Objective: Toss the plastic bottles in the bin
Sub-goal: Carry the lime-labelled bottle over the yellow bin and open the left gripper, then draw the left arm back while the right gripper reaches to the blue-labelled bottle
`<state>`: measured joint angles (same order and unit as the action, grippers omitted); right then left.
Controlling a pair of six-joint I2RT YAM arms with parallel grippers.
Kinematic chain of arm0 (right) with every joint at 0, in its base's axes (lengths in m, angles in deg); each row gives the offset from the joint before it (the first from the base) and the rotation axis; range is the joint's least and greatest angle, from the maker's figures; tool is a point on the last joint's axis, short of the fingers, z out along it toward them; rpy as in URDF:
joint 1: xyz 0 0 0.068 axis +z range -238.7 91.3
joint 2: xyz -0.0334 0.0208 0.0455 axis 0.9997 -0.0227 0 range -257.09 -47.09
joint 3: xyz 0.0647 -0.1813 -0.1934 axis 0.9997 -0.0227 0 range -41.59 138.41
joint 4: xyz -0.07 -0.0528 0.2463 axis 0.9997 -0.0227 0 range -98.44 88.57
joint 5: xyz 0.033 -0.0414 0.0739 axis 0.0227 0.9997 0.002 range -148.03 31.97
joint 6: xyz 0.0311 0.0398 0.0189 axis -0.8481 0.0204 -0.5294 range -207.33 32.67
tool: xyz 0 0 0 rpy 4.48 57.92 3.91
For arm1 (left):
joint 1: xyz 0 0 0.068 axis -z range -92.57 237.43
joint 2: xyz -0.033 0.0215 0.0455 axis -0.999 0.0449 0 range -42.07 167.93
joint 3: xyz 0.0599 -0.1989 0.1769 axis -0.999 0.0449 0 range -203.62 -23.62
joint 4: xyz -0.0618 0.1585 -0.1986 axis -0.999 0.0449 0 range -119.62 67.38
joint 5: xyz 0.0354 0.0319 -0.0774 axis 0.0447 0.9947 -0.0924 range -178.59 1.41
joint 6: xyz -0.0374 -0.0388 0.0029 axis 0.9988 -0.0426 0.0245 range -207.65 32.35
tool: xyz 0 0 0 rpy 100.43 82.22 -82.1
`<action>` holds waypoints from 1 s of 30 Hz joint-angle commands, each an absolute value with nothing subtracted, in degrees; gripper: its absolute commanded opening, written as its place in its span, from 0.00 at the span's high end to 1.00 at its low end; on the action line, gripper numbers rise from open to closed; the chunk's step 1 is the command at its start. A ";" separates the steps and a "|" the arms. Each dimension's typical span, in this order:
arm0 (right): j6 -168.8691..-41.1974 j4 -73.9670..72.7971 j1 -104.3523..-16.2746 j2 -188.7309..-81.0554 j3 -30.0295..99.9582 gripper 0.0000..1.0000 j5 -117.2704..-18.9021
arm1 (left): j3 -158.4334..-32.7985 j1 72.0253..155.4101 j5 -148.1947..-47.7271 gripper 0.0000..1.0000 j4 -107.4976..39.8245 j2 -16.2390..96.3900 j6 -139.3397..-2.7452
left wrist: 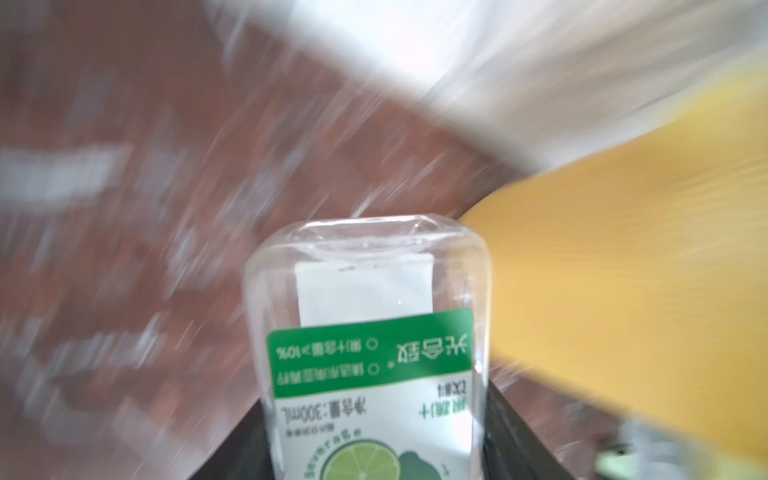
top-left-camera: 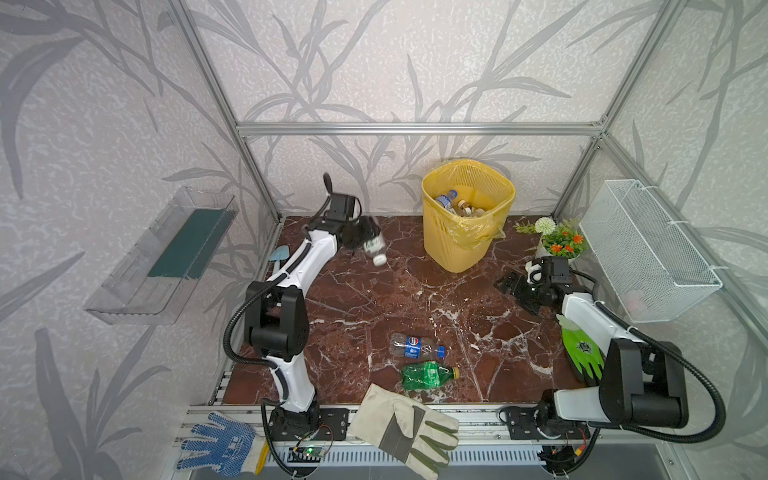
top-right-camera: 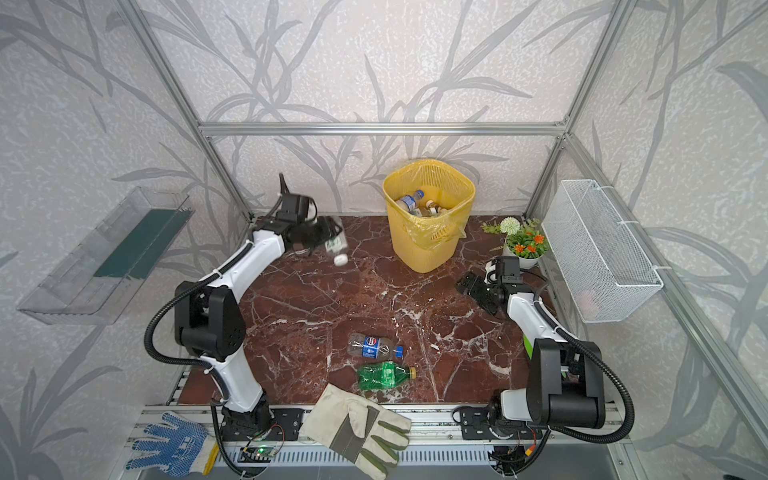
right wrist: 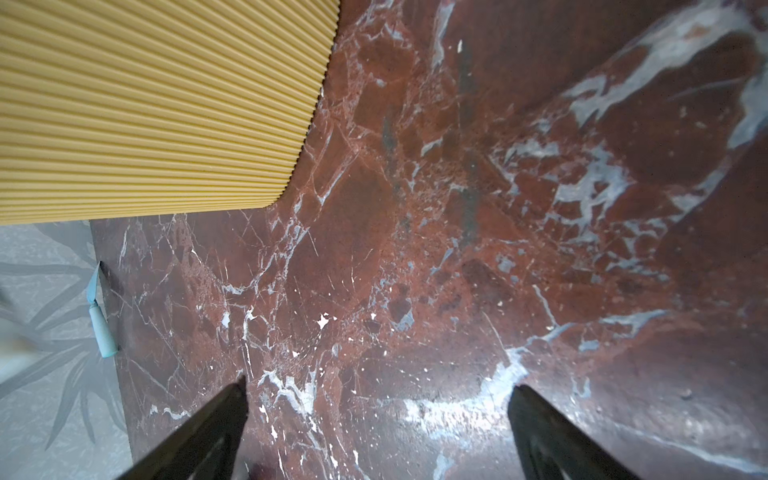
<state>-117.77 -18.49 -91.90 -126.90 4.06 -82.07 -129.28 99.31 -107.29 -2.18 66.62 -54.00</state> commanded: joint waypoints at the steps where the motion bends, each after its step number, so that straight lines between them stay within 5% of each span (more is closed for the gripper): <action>1: -118.73 -18.81 -90.86 -127.20 5.44 0.02 -81.71 | -165.44 103.42 -113.54 0.50 8.68 74.15 -53.81; 5: -119.85 -18.05 -90.02 -127.08 4.96 0.02 -82.47 | -195.43 105.37 -116.76 0.01 18.99 90.11 -51.99; 12: -117.82 -20.15 -89.84 -126.21 5.14 0.02 -81.06 | -192.15 104.90 -118.92 0.01 25.27 88.35 -59.29; 21: -116.95 -19.26 -88.93 -126.94 4.32 0.02 -81.82 | -134.05 98.46 -106.73 0.01 3.29 56.63 -61.70; 30: -105.31 -28.46 -77.72 -125.80 7.80 0.03 -77.90 | -110.76 93.68 -99.02 0.01 8.97 44.48 -73.31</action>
